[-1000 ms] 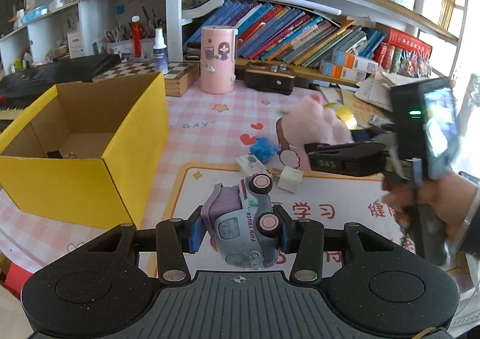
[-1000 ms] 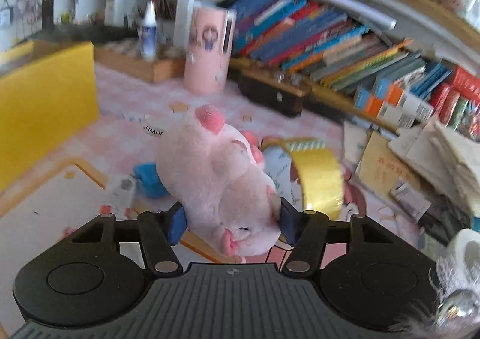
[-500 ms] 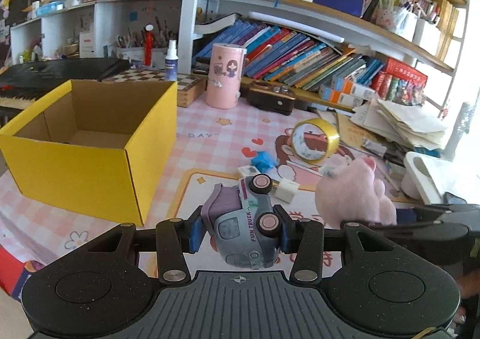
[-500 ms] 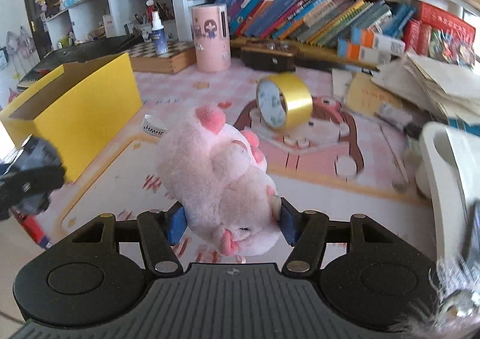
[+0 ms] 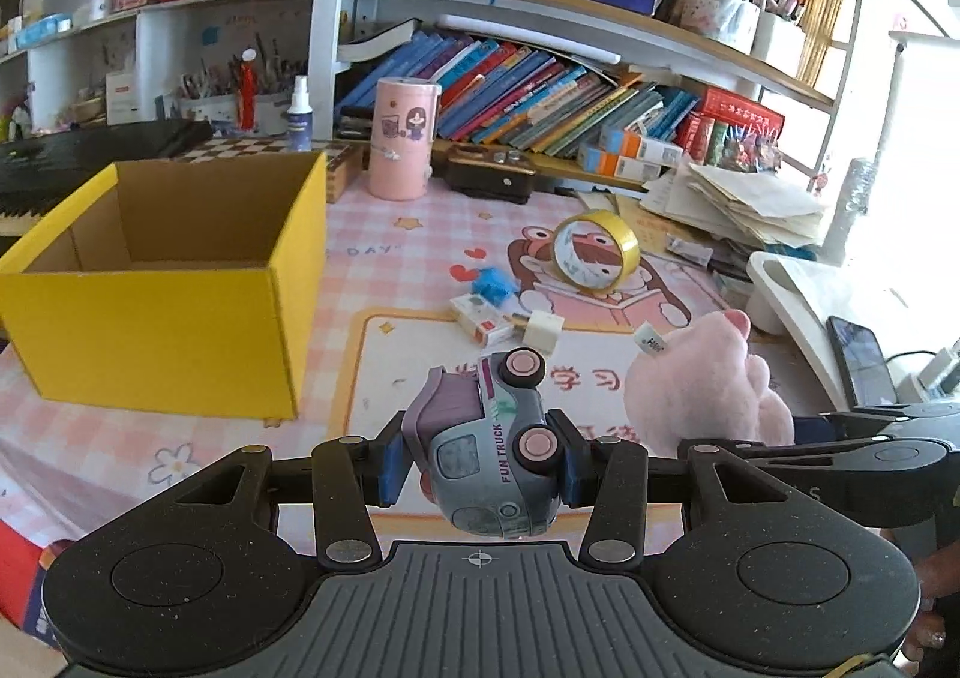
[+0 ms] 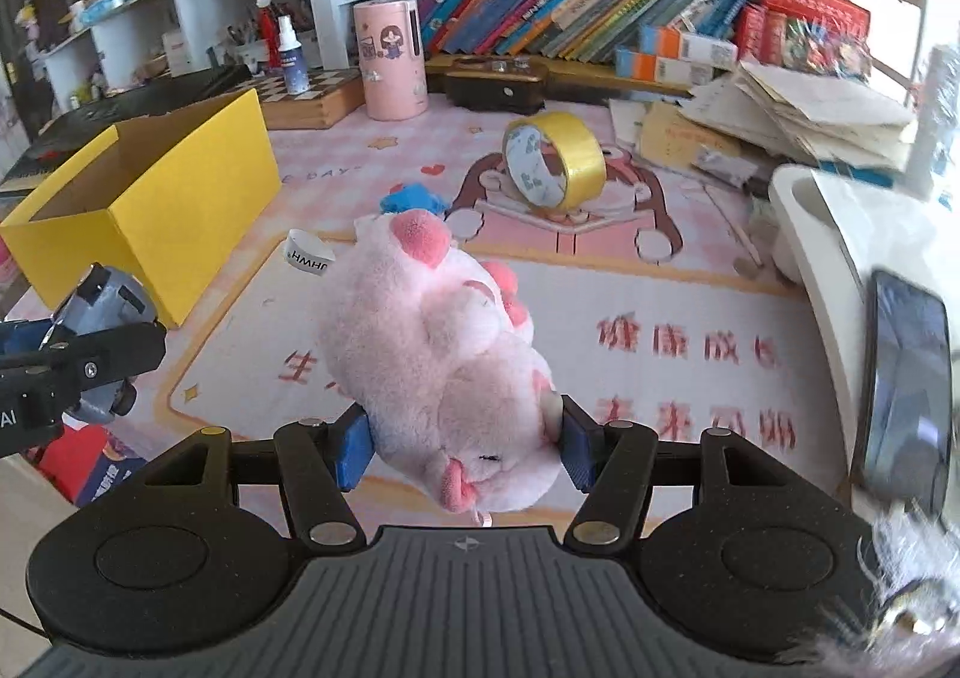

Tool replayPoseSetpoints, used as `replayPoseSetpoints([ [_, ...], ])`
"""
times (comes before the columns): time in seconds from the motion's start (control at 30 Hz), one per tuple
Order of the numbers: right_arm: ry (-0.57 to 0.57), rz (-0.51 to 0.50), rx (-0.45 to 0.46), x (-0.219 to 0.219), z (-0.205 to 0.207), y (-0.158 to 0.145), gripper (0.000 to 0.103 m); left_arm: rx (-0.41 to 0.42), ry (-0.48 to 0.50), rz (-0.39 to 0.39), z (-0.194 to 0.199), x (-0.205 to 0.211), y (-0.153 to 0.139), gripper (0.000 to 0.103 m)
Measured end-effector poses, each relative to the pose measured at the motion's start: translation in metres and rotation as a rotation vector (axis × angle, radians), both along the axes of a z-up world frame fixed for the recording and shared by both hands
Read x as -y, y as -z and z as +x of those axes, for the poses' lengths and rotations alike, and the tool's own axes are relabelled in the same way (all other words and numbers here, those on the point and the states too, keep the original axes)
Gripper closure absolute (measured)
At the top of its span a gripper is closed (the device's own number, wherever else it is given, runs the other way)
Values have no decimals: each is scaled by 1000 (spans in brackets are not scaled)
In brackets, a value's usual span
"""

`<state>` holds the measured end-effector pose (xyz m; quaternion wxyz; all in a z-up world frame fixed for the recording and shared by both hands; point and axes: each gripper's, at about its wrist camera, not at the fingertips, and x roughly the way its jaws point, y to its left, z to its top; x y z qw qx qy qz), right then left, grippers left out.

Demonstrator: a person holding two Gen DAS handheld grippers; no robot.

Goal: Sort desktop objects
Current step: 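Lift the grey truck with the left tool while the right tool carries the pink pig toward the box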

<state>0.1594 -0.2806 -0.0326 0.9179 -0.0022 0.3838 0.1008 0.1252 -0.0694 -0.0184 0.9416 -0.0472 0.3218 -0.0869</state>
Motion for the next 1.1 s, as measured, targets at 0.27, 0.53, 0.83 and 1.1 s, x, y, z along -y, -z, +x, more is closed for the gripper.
replayPoseSetpoints([
  [0.27,18,-5,3,-39,-40,-3,45,1,28,-7,-27,-38,-1,58],
  [0.53,-22,-14,-10,-92,-77,-2,45,16,-13,-8,-68,-88,-6,58],
  [0.83,-142,-6,-56,-151,-117,5,45,-6,-127,-27,-110,-144,0,58],
  [1.1,-272,-26,-43,-195,-143,2,45,-3,-196,-41,-136,-175,5,58],
])
